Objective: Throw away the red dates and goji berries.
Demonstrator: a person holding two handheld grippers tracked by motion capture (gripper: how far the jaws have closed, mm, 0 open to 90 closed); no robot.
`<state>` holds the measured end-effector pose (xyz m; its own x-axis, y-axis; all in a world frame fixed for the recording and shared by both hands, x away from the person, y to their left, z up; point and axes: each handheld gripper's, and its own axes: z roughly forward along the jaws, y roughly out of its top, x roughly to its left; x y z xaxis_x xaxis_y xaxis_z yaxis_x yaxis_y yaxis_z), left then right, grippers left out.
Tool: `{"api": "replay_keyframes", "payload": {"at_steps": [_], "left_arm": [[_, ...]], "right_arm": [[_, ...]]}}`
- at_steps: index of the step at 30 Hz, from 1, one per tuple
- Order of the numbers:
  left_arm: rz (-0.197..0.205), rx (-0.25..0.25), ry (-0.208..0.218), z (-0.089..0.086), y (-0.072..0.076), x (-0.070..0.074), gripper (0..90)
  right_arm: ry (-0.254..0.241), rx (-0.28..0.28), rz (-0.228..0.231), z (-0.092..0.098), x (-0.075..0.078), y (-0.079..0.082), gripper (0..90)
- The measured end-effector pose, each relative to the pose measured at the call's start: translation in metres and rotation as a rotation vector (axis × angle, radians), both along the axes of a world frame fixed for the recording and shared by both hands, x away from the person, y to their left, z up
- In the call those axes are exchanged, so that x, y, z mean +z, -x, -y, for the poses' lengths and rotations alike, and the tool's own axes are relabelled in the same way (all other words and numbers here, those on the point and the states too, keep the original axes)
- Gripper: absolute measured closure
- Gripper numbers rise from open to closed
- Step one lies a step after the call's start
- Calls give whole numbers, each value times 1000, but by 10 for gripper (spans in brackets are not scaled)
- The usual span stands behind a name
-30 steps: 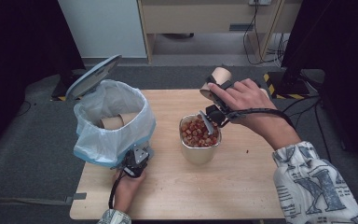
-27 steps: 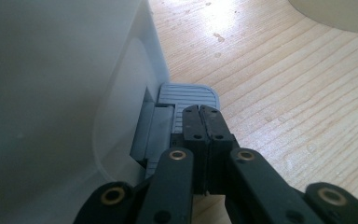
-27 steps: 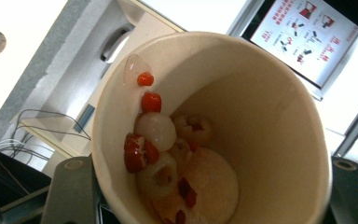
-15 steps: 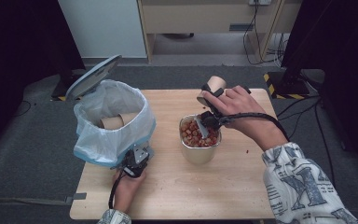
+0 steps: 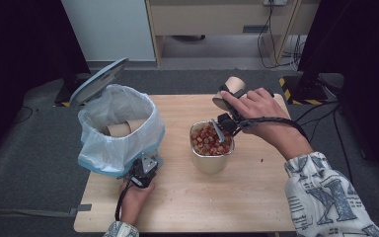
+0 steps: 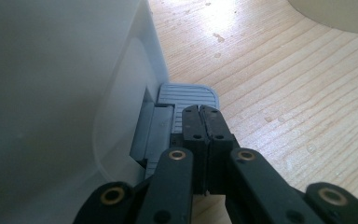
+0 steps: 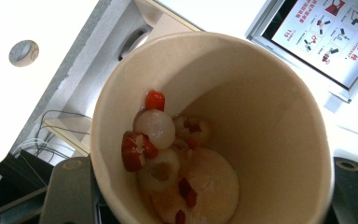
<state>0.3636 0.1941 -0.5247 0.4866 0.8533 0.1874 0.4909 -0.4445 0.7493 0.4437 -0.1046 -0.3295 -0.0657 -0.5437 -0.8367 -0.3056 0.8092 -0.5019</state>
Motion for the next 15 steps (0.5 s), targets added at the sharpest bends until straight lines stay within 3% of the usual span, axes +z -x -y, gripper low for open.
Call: {"api": "replay_keyframes", "payload": {"at_steps": [9, 15], "left_arm": [[1, -1, -1, 0, 0, 0, 887], [0, -1, -2, 0, 0, 0, 888]], "right_arm": [[-13, 2, -11, 2, 5, 2, 340], [-233, -32, -125, 11, 14, -2, 341]]}}
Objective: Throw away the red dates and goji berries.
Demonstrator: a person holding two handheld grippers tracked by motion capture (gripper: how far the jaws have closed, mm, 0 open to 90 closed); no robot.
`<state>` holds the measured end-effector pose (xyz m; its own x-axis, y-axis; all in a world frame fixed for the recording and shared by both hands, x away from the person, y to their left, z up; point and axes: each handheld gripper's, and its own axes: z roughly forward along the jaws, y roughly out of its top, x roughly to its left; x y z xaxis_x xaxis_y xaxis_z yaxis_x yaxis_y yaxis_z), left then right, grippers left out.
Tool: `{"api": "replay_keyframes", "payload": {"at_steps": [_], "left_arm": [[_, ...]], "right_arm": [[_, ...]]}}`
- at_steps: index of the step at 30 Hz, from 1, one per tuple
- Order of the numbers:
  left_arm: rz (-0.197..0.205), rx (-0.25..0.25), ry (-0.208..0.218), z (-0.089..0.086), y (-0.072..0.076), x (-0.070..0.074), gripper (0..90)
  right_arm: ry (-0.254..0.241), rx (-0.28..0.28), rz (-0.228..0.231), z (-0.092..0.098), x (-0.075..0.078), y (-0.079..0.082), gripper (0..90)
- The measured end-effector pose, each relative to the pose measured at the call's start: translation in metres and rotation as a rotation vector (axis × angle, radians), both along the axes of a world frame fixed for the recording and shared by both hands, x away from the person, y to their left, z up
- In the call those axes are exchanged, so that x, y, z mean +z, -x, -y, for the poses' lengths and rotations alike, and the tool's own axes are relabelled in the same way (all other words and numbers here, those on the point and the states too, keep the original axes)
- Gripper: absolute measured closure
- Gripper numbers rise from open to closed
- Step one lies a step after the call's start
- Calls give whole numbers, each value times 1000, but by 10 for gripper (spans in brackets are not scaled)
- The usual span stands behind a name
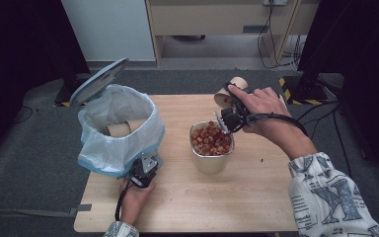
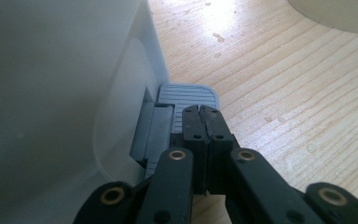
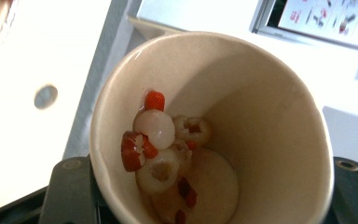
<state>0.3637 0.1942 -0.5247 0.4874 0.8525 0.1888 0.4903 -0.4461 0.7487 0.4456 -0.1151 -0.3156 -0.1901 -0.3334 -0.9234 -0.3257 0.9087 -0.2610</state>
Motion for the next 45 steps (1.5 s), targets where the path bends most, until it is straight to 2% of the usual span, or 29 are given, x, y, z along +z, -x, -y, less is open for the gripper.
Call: {"api": "replay_keyframes", "payload": {"at_steps": [4, 8, 14, 16, 21, 25, 35, 45], "left_arm": [[-1, 0, 1, 0, 0, 0, 888], [0, -1, 2, 0, 0, 0, 887], [0, -1, 3, 0, 0, 0, 888], [1, -2, 5, 0, 0, 0, 887], [2, -2, 3, 0, 0, 0, 888], [1, -1, 4, 0, 0, 0, 888], [0, 0, 8, 0, 0, 0, 888], [-2, -2, 4, 0, 0, 0, 888]], "right_arm": [[-114, -18, -72, 6, 0, -5, 341], [-252, -36, -192, 14, -2, -12, 342], [-409, -69, -311, 25, -3, -21, 342], [-485, -84, -360, 30, -3, -23, 342], [-569, -101, -423, 39, -2, -28, 342], [-607, -124, -458, 46, -4, -31, 342], [-745, -176, -571, 64, -7, -37, 341], [-883, -203, -655, 83, -4, -42, 339]]}}
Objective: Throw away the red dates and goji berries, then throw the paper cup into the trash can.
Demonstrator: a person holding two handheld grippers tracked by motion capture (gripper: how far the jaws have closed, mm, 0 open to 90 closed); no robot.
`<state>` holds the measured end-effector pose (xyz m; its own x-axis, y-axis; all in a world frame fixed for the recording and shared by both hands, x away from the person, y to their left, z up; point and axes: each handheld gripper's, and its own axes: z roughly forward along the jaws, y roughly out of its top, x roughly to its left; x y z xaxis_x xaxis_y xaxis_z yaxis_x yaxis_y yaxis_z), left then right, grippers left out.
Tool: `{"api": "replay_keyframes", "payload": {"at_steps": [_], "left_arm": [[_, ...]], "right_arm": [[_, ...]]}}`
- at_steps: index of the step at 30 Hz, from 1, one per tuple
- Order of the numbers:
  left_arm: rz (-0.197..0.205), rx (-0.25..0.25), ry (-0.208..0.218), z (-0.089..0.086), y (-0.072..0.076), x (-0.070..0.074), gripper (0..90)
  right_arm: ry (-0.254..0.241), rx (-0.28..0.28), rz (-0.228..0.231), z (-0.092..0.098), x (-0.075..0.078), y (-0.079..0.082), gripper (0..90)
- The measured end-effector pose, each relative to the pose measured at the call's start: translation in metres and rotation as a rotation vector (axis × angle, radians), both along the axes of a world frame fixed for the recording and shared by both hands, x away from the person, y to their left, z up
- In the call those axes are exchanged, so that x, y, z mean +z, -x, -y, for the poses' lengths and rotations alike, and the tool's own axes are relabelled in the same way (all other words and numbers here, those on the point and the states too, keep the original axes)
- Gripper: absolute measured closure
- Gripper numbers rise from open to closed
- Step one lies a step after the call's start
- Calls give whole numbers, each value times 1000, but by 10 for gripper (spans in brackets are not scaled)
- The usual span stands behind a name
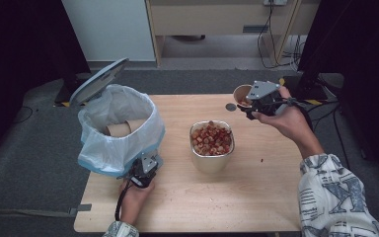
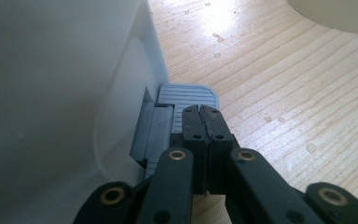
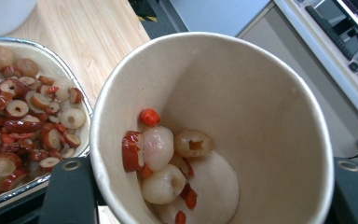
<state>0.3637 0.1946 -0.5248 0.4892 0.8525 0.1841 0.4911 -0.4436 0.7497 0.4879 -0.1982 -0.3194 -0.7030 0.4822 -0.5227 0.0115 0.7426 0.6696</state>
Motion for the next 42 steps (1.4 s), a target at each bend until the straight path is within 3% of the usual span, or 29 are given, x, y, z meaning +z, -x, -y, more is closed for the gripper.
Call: {"api": "replay_keyframes", "payload": {"at_steps": [19, 25, 30, 42], "left_arm": [[2, 2, 4, 0, 0, 0, 887], [0, 0, 1, 0, 0, 0, 887], [0, 0, -1, 0, 0, 0, 887], [3, 0, 1, 0, 0, 0, 888]], "right_arm": [[-142, -30, -126, 21, 2, -1, 335], [-229, -22, -208, 23, 4, -3, 335], [-281, -1, -250, 18, 9, -4, 335], [-312, 35, -314, -6, 20, -4, 335]]}}
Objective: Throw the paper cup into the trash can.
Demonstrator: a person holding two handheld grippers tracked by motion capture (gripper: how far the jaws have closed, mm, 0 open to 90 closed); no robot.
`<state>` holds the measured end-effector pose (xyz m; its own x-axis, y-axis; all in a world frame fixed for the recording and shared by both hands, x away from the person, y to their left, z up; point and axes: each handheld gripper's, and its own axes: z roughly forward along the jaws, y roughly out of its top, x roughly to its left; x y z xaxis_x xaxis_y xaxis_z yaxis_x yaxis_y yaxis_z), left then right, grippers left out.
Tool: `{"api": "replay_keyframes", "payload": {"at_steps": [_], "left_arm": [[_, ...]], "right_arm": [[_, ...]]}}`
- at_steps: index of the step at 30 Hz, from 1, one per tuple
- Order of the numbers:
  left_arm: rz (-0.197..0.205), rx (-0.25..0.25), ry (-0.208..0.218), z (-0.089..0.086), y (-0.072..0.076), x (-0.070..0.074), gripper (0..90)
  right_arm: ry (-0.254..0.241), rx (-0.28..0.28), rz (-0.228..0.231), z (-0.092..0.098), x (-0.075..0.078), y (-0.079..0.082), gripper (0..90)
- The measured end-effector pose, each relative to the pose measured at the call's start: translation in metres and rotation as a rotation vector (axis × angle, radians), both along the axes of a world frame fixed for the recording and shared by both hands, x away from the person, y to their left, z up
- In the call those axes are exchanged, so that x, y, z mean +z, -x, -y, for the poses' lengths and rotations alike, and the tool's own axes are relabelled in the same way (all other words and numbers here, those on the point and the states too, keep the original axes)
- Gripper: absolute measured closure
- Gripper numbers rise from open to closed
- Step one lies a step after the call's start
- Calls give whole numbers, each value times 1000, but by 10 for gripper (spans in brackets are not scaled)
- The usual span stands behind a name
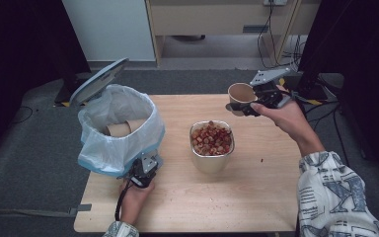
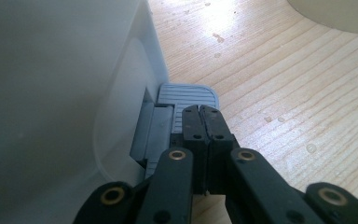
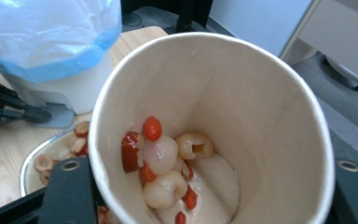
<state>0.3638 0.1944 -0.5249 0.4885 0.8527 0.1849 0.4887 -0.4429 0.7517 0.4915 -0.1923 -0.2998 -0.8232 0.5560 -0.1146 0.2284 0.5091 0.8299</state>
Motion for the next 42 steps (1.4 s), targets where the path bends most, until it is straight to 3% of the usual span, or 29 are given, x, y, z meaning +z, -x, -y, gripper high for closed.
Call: {"api": "replay_keyframes", "payload": {"at_steps": [31, 42], "left_arm": [[5, 0, -7, 1, 0, 0, 887], [4, 0, -7, 0, 0, 0, 887]], "right_arm": [[-31, 79, -50, -81, 28, 4, 337], [-40, 114, -45, -109, 36, 6, 336]]}}
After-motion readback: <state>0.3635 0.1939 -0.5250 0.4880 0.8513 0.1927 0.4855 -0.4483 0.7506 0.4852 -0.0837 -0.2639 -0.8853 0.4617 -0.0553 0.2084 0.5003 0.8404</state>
